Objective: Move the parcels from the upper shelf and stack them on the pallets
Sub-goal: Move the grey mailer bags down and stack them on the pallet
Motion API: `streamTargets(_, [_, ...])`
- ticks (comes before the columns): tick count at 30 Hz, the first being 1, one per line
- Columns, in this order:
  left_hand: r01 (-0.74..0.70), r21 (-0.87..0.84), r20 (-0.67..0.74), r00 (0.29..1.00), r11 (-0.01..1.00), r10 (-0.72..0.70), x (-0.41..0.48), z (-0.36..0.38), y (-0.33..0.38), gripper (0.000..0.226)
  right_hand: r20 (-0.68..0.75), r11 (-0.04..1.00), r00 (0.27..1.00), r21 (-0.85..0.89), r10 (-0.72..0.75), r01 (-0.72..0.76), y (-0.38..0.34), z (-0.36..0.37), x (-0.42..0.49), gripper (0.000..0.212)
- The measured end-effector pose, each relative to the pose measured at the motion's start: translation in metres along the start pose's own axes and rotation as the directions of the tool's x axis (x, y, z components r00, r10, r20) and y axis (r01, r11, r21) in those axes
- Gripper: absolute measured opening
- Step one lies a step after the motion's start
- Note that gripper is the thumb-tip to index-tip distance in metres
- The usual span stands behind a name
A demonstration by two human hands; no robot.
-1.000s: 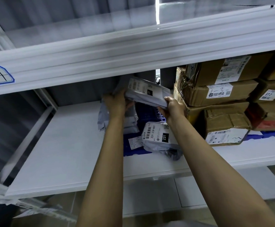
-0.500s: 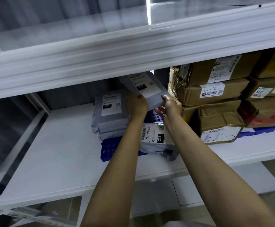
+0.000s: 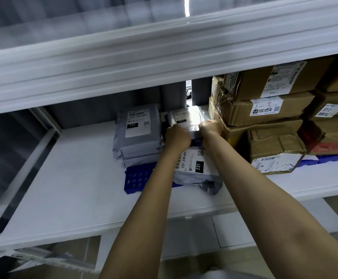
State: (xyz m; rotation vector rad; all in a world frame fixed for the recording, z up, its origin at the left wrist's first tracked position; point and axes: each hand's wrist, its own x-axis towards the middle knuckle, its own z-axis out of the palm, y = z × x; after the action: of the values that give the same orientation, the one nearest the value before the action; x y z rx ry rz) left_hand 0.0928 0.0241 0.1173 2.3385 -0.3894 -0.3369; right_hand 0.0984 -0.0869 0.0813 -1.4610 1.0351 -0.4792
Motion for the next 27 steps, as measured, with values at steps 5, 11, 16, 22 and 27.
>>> streamTargets(5, [0.045,0.023,0.083,0.995,0.999,-0.047,0.0,0.001,-0.005,0.037,0.043,0.976,0.999,-0.218,-0.015,0.024,0.004,0.006,0.006,0.006])
streamTargets(11, [0.057,-0.017,0.139,0.989,0.998,-0.054,-0.001,0.004,-0.01,0.036,0.104,0.907,0.994,-0.412,-0.045,0.084,0.013,0.011,0.008,0.011])
streamTargets(16, [0.046,-0.051,0.109,0.993,0.998,-0.04,-0.001,0.002,-0.007,0.035,0.152,0.868,0.987,-0.481,-0.052,0.12,0.011,0.01,0.007,0.009])
streamTargets(22, [-0.141,-0.112,-0.076,0.988,0.984,0.133,-0.011,-0.013,-0.003,0.022,0.161,0.846,0.97,-0.476,-0.183,0.238,0.001,0.016,-0.003,0.006])
streamTargets(27, [-0.292,-0.111,-0.398,0.889,0.95,0.227,-0.018,-0.048,-0.017,0.027,0.217,0.811,0.871,-0.321,-0.44,0.49,-0.023,0.028,-0.034,0.031])
